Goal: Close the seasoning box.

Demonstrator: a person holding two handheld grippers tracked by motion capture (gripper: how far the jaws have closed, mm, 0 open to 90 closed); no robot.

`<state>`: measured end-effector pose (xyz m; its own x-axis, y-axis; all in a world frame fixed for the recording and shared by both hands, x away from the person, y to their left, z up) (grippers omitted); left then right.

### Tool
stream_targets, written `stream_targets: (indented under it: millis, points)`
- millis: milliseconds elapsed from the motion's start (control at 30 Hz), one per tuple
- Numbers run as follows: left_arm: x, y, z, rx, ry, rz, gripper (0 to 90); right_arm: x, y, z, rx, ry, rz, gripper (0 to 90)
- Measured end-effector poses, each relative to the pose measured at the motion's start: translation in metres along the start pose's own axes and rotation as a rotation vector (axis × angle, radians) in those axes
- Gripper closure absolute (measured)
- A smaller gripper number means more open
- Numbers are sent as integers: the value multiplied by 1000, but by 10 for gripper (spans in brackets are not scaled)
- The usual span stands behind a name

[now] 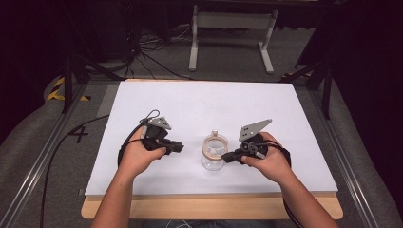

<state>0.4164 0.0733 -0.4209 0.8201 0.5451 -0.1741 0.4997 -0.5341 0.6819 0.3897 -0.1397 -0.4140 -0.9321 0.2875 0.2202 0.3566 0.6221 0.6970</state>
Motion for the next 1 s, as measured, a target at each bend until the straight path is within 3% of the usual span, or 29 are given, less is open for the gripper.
stream_targets:
  millis: [400, 567, 633, 667, 767, 933, 1000]
  points:
    - [0, -4, 1, 10, -3, -4, 822, 0, -7, -1, 54, 13, 11, 893]
    - [4, -1, -3, -14, 18, -16, 806, -4, -2, -12, -8, -13, 6, 851]
    - [7, -1, -4, -23, 37, -31, 765, -10, 3, -23, -86, -55, 10, 749]
    - [8, -2, -5, -25, 47, -35, 764, -13, 4, -29, -117, -75, 23, 743]
    - [12, -3, -5, -42, 53, -58, 752, -29, 3, -48, -176, -169, 40, 652]
    - [20, -7, -5, -37, 87, -79, 726, -62, -12, -73, -233, -289, 123, 550]
    - [25, -9, -3, -40, 103, -89, 707, -78, -24, -80, -225, -345, 157, 518]
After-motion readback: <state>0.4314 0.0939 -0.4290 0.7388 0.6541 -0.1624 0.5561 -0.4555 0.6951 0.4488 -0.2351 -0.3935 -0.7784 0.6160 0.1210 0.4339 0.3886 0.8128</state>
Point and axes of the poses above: each handheld gripper's, and its own axes: z roughly forward along the jaws, y roughly out of its top, x roughly to its left, the point moved 8 cm from there along z, roughly forward along the jaws, and after that the axes turned 5 degrees about y, right-handed, at the moved point
